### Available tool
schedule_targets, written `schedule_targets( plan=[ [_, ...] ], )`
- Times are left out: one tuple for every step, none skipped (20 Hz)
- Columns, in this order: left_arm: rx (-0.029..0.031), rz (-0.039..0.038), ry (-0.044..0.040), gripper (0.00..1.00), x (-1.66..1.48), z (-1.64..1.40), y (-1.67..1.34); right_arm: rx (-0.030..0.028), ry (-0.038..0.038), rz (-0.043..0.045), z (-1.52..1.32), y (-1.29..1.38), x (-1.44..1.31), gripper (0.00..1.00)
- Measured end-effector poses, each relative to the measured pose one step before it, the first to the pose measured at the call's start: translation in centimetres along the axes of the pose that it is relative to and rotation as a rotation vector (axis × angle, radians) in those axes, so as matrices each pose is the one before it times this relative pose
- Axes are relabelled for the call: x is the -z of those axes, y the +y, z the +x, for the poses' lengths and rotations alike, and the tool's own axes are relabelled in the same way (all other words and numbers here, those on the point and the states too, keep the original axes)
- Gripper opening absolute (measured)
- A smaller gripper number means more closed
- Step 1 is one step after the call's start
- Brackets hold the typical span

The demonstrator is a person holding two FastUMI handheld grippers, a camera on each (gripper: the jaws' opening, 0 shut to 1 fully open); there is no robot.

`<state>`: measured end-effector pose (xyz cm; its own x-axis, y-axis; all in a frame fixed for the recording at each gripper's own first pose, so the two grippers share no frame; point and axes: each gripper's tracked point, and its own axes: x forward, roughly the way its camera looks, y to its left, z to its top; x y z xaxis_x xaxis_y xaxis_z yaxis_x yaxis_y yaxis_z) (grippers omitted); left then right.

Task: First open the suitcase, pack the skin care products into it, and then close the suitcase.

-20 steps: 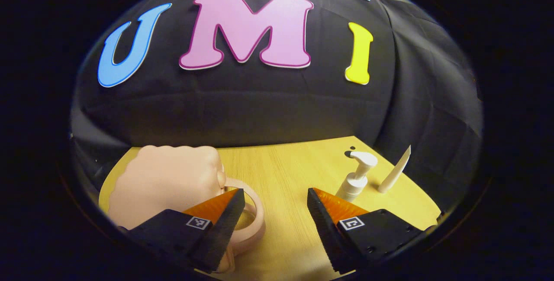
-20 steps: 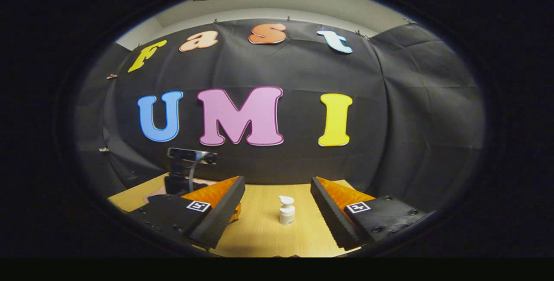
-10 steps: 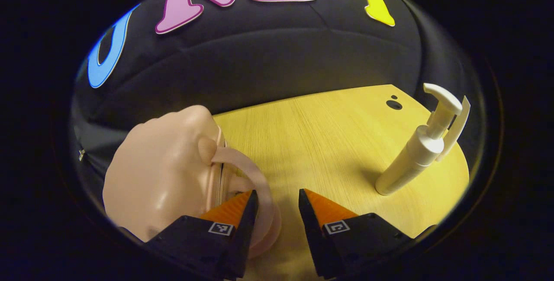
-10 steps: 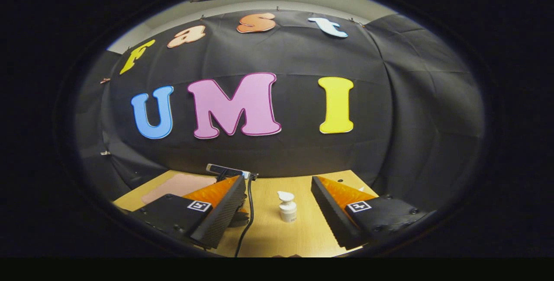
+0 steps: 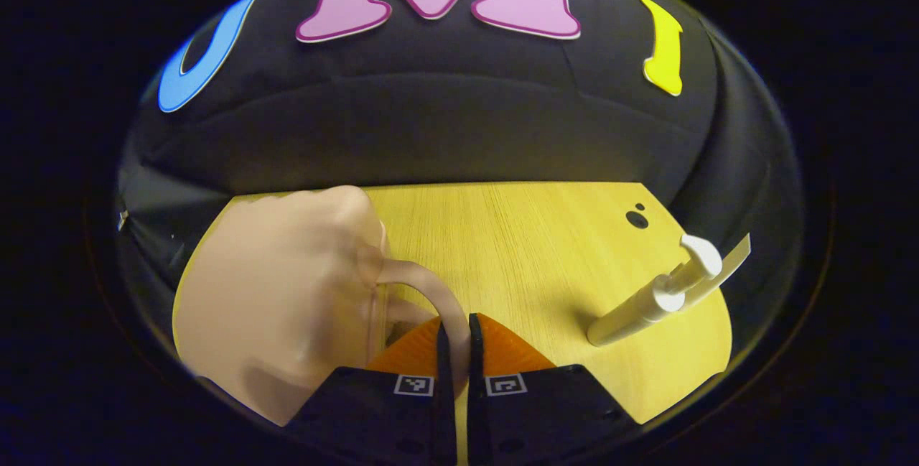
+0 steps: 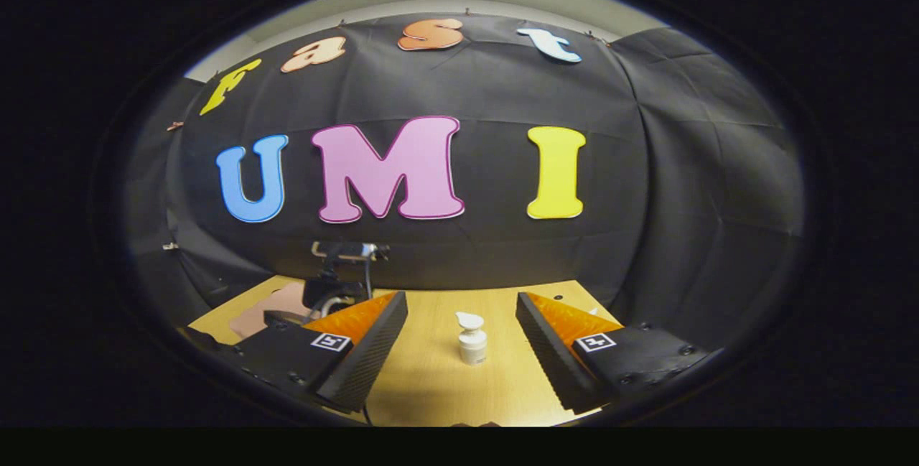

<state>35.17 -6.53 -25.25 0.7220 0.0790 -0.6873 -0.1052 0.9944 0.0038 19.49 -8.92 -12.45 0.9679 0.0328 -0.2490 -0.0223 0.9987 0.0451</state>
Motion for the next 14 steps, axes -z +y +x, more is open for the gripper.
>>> schedule_targets(
  plan=[
    [0.01452, -0.02276, -0.01038, 0.11, -1.323, -1.484, 0.391, -0.01000, -0.01518, -0.00515, -0.219, 0.587, -0.566, 0.97],
    [0.00283, -0.00510, -0.01947, 0.11, -1.558, -1.420, 0.873, -0.00712, -0.01528, -0.00869, -0.089, 0.483, -0.478, 0.97],
    [-0.01194, 0.01396, -0.01171, 0.11, -1.700, -1.556, 0.951, -0.01095, -0.00933, -0.00763, 0.021, 0.637, -0.284, 0.97],
    [-0.01708, 0.01587, -0.01686, 0.11, -1.878, -1.706, 1.485, -0.00811, -0.00178, -0.00374, 0.070, 0.523, -0.082, 0.97],
    [-0.01273, 0.01483, -0.01534, 0.10, -1.955, -1.402, 1.348, -0.01122, -0.00056, -0.00020, 0.023, 0.543, 0.002, 0.97],
    [-0.00643, 0.00449, -0.01035, 0.10, -1.625, -1.440, 1.627, -0.01198, -0.00010, 0.00499, 0.014, 0.714, -0.105, 0.97],
    [0.00608, -0.00798, 0.00374, 0.10, -1.060, -0.999, 1.488, -0.00990, 0.00152, 0.00848, -0.046, 0.647, -0.039, 0.97],
    [0.00704, -0.01276, 0.01398, 0.10, -0.684, -1.158, 1.854, -0.00854, -0.00123, 0.00347, -0.022, 0.584, -0.095, 0.97],
    [0.00481, -0.00309, 0.00290, 0.11, -0.763, -0.939, 2.104, -0.00694, -0.00370, -0.00022, -0.015, 0.613, -0.178, 0.97],
    [-0.01412, 0.01733, -0.00482, 0.11, -0.810, -0.786, 2.523, -0.00532, -0.00647, -0.00669, -0.006, 0.435, -0.212, 0.97],
    [-0.03283, 0.03780, -0.00745, 0.10, -0.745, -0.611, 2.806, -0.00363, 0.00025, -0.00484, 0.003, 0.341, 0.054, 0.97],
    [-0.04931, 0.04521, -0.00648, 0.10, -0.385, -0.281, 3.160, -0.00435, 0.00119, -0.00252, 0.054, 0.265, 0.049, 0.97],
    [-0.04491, 0.03337, -0.00277, 0.10, -0.062, 0.198, 3.070, -0.00249, 0.00088, -0.00284, -0.041, 0.237, -0.039, 0.97],
    [-0.04217, 0.01982, -0.00143, 0.11, 0.089, 0.396, 2.881, -0.00162, 0.00436, -0.00265, 0.094, 0.141, 0.061, 0.97]
  ],
)
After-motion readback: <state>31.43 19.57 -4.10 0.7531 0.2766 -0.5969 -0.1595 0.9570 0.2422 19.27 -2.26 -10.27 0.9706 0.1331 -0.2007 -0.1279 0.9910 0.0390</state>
